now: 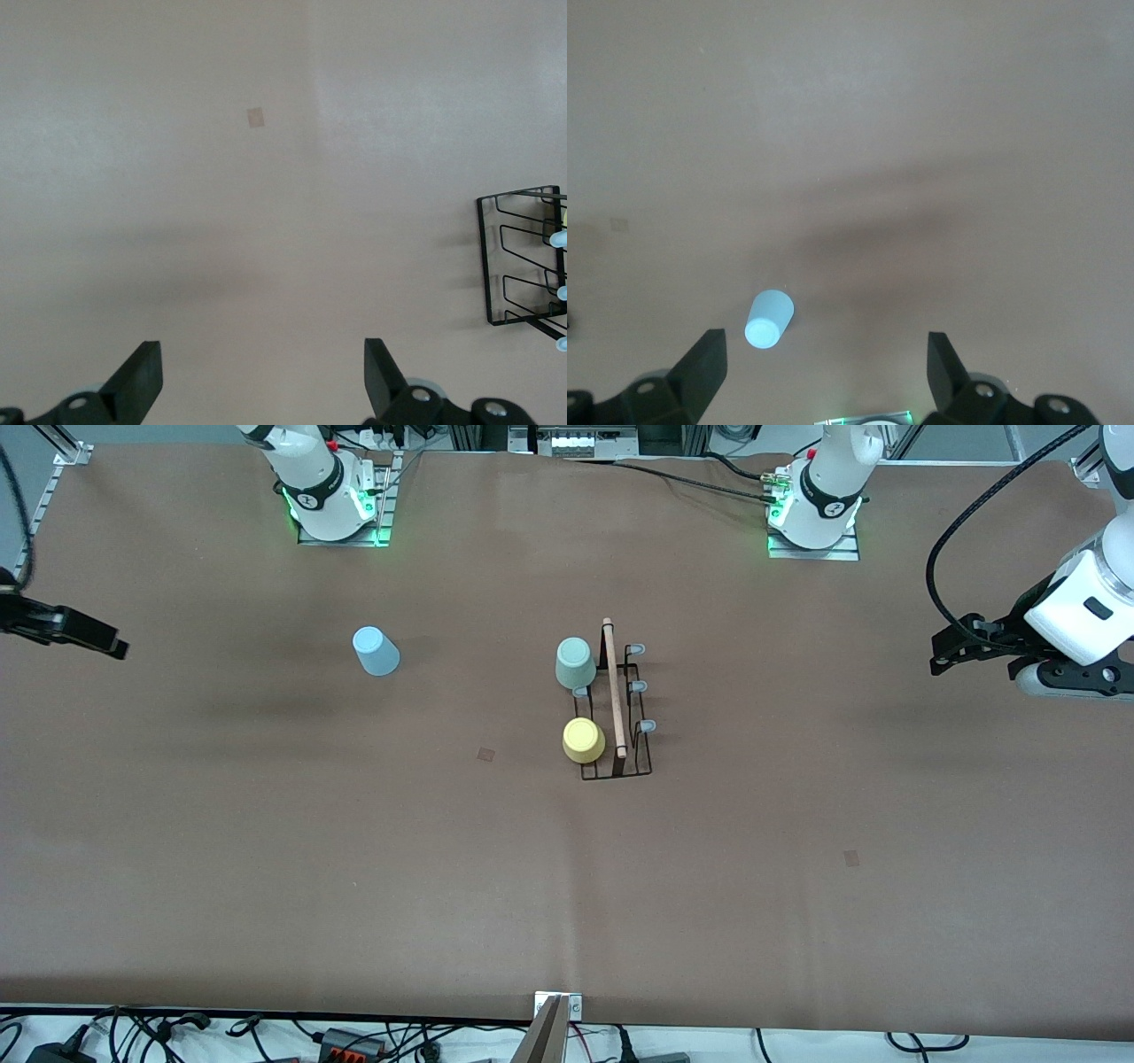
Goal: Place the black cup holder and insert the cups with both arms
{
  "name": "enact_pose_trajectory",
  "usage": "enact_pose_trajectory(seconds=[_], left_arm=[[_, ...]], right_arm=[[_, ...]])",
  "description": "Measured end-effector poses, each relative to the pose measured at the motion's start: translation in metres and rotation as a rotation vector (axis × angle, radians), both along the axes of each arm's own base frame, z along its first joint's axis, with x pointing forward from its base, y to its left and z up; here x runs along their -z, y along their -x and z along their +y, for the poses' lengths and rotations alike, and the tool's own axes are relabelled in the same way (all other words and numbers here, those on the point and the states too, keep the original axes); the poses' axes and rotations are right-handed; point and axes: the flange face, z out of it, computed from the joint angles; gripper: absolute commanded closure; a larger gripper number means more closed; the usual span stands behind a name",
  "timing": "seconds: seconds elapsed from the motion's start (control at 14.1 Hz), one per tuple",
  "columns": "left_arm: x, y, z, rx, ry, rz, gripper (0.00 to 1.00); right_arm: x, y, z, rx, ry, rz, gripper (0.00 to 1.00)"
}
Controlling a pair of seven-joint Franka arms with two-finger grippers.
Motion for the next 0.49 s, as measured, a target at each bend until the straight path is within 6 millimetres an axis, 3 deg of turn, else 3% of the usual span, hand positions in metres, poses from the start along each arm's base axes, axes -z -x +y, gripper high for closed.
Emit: enact_pose_trajectory(seconds=[0.21, 0.49], left_arm=[[0.000, 0.000, 0.000, 0.000, 0.000, 0.000, 0.00], [0.000, 0.000, 0.000, 0.000, 0.000, 0.000, 0.00]], right_arm=[[0.000, 0.008, 0.018, -0.031, 0.002, -0.032, 0.00], [-0.018, 0.019, 0.030, -0.067, 0.006, -0.081, 0.00]])
